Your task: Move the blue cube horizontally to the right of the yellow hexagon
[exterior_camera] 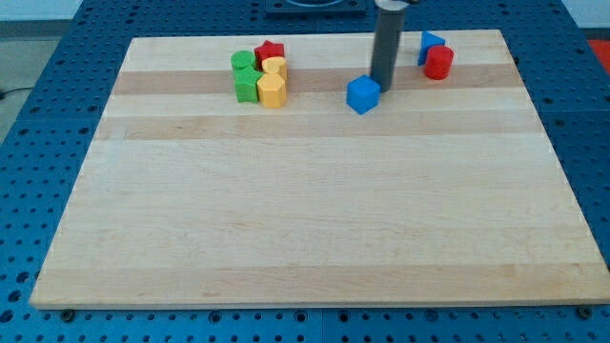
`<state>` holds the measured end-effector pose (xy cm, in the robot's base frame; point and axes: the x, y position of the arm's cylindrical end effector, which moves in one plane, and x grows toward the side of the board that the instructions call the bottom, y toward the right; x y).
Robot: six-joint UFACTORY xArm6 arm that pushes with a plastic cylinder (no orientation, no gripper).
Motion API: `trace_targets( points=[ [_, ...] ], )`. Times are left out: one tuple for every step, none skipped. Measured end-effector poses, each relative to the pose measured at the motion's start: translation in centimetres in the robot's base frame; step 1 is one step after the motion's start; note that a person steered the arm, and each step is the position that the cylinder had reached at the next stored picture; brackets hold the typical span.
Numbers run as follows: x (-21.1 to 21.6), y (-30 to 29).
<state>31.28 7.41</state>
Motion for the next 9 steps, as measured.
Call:
trace_targets(
  points=[
    [0.8,0.8],
    [1.6,4.2],
    [4.9,3.9],
    [6.6,-1.1],
    [6.3,-3.7],
    [6.3,-6.1],
    [6.3,-6.2],
    [6.3,-4.6],
    [6.3,-1.8]
  ],
)
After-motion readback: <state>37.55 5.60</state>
